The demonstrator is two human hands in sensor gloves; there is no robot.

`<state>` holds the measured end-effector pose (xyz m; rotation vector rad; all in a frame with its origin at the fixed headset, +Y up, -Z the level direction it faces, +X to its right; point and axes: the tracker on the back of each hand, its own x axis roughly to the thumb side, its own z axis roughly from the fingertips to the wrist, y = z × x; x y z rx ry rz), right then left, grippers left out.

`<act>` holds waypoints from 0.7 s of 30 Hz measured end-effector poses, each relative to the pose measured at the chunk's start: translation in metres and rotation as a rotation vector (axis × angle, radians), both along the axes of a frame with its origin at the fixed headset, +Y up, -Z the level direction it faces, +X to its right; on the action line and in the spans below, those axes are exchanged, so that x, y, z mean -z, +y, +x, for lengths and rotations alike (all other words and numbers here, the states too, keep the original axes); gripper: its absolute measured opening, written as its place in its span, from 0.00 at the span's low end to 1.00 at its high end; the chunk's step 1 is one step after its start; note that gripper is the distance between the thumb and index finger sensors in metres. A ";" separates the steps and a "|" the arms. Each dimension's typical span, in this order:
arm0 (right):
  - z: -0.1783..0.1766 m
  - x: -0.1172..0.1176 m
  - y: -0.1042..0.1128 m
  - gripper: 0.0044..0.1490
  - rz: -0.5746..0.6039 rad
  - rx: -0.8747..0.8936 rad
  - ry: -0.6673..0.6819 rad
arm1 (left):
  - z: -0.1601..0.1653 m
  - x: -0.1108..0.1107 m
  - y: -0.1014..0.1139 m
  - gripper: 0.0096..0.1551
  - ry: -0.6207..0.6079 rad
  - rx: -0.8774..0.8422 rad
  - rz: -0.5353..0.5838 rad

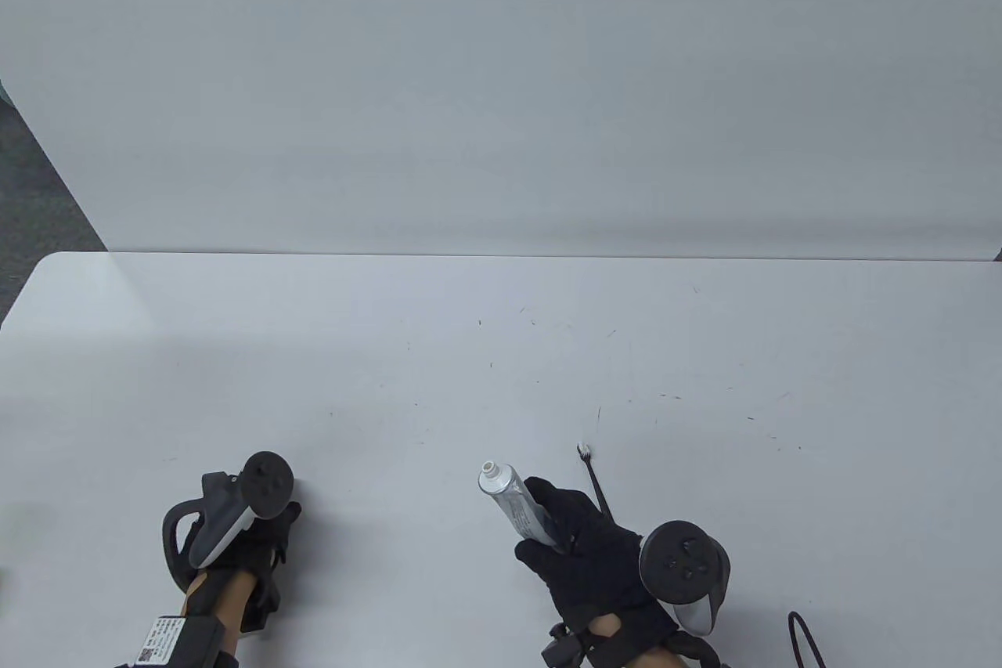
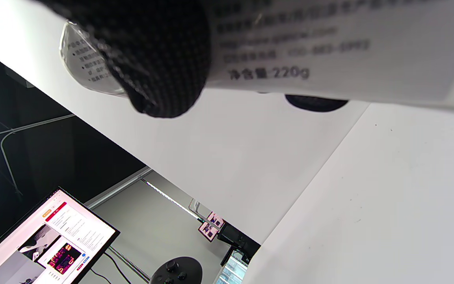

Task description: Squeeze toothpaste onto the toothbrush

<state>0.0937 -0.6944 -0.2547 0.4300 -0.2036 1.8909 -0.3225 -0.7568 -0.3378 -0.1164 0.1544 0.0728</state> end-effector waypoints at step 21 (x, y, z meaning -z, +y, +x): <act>-0.007 -0.002 0.001 0.37 0.078 -0.185 -0.026 | 0.016 -0.030 0.061 0.28 -0.141 -0.387 0.305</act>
